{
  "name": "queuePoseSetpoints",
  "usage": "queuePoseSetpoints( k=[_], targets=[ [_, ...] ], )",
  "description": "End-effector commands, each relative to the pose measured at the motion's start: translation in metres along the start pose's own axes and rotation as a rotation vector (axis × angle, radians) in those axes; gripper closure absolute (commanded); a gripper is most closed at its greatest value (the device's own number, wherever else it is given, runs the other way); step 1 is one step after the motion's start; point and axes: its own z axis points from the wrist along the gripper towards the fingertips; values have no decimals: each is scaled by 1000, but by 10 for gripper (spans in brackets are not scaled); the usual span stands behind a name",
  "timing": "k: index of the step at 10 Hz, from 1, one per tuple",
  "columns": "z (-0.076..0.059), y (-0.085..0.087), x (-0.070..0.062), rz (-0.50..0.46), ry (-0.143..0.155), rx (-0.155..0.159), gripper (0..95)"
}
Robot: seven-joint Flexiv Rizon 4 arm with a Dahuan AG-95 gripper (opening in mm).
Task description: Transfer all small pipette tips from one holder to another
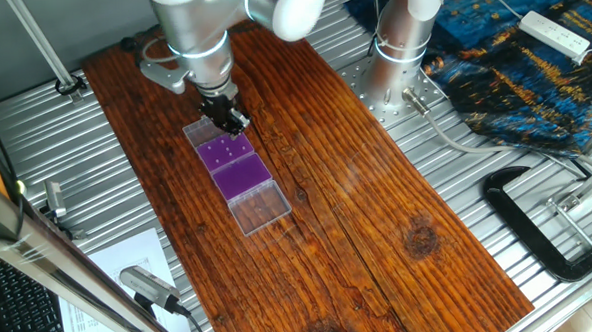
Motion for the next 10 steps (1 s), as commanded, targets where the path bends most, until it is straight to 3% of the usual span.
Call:
queuePoseSetpoints(
  k=[1,2,4,5,7,10],
  targets=[
    [-1,0,2,-4,-23,5,950],
    [-1,0,2,-2,-18,6,950],
    [1,0,4,-25,-55,19,950],
    [5,1,7,-36,-58,23,950],
    [19,2,16,-48,-82,35,950],
    [31,2,19,-58,-84,34,950]
  ],
)
